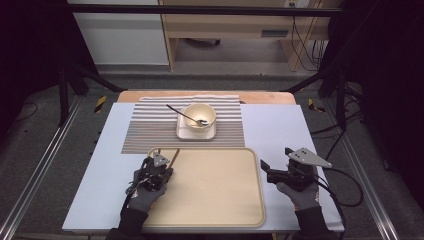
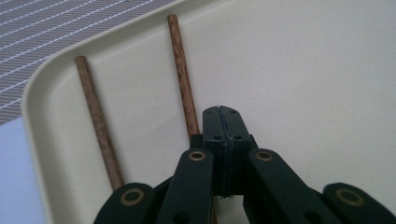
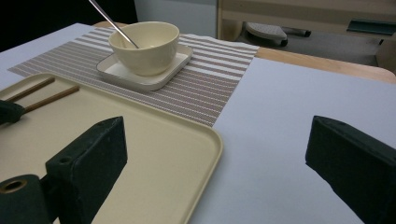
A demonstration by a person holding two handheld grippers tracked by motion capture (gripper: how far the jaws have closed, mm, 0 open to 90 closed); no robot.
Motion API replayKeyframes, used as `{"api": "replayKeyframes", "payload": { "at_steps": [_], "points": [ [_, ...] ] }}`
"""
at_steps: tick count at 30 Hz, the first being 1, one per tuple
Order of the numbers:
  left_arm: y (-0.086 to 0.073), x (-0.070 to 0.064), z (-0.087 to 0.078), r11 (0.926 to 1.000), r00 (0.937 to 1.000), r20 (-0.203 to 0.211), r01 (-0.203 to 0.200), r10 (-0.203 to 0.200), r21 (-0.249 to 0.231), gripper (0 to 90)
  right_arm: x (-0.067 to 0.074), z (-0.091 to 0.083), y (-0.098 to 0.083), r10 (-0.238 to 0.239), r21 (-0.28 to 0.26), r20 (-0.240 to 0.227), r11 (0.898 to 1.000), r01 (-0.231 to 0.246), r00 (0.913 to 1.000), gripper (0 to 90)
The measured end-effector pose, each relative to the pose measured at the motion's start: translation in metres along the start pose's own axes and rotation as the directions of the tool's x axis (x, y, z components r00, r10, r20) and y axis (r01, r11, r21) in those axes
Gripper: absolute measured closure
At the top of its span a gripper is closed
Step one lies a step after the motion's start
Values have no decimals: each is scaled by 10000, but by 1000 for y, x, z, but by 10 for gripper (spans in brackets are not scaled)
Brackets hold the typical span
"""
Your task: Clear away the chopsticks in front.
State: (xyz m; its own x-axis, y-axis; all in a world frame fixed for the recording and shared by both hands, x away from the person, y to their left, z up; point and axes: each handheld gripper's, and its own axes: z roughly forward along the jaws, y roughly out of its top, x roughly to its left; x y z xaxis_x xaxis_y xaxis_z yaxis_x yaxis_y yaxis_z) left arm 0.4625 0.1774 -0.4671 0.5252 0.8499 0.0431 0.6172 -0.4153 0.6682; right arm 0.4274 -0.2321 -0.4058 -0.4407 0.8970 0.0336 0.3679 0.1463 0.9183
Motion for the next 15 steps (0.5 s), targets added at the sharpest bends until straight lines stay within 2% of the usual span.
{"api": "replayKeyframes", "payload": {
  "at_steps": [9, 11, 15],
  "points": [
    [-1, 12, -2, 9999, 10000, 33, -5, 5, 112, 896, 0, -1, 0, -12, -28, 19, 10000, 12, 10000, 57],
    [-2, 16, -2, 9999, 9997, 204, 134, -136, 91, 896, 0, 0, 0, -32, -7, 4, 10000, 32, 10000, 58],
    [-3, 20, -4, 9999, 9995, 314, 98, -100, 85, 896, 0, 0, 0, -50, 9, 8, 10000, 50, 10000, 58]
  ]
}}
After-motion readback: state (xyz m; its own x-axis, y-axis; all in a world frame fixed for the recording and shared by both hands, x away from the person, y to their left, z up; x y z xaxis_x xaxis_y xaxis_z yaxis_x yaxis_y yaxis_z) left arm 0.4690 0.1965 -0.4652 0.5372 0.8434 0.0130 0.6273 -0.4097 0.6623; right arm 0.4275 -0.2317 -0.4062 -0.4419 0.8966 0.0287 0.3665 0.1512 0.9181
